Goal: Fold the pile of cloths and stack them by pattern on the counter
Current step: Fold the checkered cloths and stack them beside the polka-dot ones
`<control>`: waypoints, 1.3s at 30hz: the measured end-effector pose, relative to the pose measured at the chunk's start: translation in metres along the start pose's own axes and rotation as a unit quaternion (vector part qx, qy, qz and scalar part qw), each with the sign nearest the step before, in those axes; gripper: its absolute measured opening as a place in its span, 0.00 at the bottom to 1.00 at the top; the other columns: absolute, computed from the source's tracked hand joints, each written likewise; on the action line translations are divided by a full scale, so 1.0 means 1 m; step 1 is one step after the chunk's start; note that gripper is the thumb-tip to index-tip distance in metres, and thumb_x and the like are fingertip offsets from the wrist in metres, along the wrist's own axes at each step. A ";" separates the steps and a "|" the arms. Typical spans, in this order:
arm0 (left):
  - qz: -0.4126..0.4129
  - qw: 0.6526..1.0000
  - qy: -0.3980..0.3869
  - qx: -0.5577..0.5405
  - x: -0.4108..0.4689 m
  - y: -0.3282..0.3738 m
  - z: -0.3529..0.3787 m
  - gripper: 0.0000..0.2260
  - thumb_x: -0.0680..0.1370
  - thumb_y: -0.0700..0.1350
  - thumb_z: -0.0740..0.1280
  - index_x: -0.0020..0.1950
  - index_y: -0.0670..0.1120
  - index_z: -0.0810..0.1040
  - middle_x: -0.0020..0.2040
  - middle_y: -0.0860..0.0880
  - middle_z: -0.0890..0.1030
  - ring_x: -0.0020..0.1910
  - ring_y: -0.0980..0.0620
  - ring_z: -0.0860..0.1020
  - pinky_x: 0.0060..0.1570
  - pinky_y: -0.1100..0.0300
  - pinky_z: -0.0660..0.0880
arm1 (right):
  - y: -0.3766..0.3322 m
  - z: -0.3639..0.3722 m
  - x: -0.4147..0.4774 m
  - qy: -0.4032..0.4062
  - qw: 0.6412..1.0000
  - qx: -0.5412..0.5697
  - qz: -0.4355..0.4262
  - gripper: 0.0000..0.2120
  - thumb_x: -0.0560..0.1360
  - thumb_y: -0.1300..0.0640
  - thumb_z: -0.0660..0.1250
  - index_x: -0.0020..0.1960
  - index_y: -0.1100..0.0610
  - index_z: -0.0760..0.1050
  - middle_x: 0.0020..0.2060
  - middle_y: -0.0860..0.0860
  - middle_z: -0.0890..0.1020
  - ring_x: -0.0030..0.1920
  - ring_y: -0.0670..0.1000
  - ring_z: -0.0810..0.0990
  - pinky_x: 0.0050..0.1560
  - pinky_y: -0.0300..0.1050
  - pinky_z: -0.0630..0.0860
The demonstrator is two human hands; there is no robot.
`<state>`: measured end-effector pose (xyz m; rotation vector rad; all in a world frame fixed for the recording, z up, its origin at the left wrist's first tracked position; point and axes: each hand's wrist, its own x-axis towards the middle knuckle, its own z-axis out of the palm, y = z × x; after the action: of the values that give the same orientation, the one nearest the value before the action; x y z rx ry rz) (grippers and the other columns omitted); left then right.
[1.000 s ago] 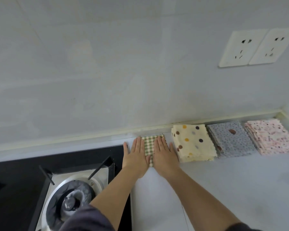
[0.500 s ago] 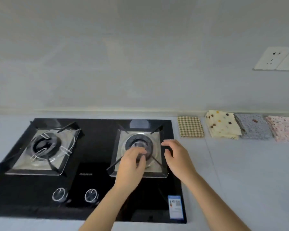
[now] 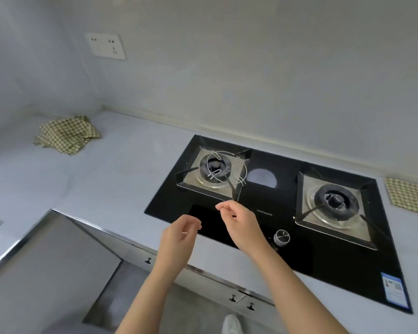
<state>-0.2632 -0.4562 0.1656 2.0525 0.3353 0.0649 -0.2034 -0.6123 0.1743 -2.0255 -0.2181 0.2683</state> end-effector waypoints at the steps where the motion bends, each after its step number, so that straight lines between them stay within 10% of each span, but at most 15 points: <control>1: -0.006 1.000 0.011 -0.005 0.007 -0.007 -0.011 0.09 0.81 0.44 0.61 0.46 0.55 0.78 0.44 0.58 0.82 0.44 0.66 0.78 0.38 0.73 0.72 | -0.005 0.011 0.009 -0.012 1.000 -0.006 -0.001 0.11 0.81 0.56 0.59 0.57 0.51 0.78 0.52 0.40 0.80 0.53 0.35 0.75 0.48 0.25 0.69; 7: -0.042 0.995 0.087 0.002 0.070 -0.046 -0.079 0.11 0.80 0.41 0.61 0.44 0.54 0.79 0.42 0.56 0.82 0.40 0.52 0.80 0.42 0.56 0.78 | -0.037 0.073 0.091 -0.076 0.997 -0.017 -0.018 0.11 0.81 0.57 0.58 0.58 0.52 0.77 0.51 0.43 0.79 0.53 0.39 0.75 0.53 0.30 0.70; 14: -0.110 0.979 0.149 0.085 0.158 -0.099 -0.175 0.08 0.78 0.41 0.61 0.44 0.50 0.78 0.42 0.54 0.81 0.43 0.55 0.78 0.38 0.61 0.74 | -0.096 0.163 0.207 -0.170 0.982 -0.071 -0.035 0.11 0.81 0.57 0.57 0.57 0.54 0.77 0.51 0.46 0.79 0.53 0.45 0.77 0.42 0.25 0.66; 24: -0.194 0.940 0.163 0.226 0.354 -0.214 -0.314 0.07 0.78 0.44 0.64 0.53 0.46 0.77 0.52 0.45 0.80 0.49 0.44 0.76 0.42 0.56 0.69 | -0.146 0.281 0.356 -0.160 0.976 -0.146 -0.007 0.11 0.78 0.59 0.58 0.54 0.56 0.78 0.48 0.49 0.79 0.50 0.52 0.79 0.54 0.47 0.77; 32: -0.121 0.940 0.083 0.309 0.511 -0.259 -0.364 0.13 0.80 0.49 0.62 0.62 0.46 0.74 0.60 0.45 0.76 0.53 0.43 0.77 0.42 0.56 0.68 | -0.166 0.405 0.452 -0.154 0.979 -0.117 0.069 0.10 0.78 0.59 0.61 0.55 0.56 0.78 0.49 0.48 0.80 0.52 0.51 0.79 0.55 0.49 0.77; 39: 0.128 0.975 0.097 0.151 0.525 -0.230 -0.391 0.03 0.78 0.38 0.62 0.48 0.41 0.75 0.34 0.48 0.76 0.32 0.47 0.75 0.32 0.54 0.69 | -0.188 0.426 0.485 -0.047 0.991 -0.121 0.020 0.35 0.73 0.48 0.70 0.75 0.51 0.59 0.72 0.47 0.65 0.71 0.47 0.64 0.71 0.47 0.63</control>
<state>0.1195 0.1191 0.1066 2.3899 0.2063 0.3961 0.1342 -0.0347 0.1090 -2.2615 -0.2813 0.3775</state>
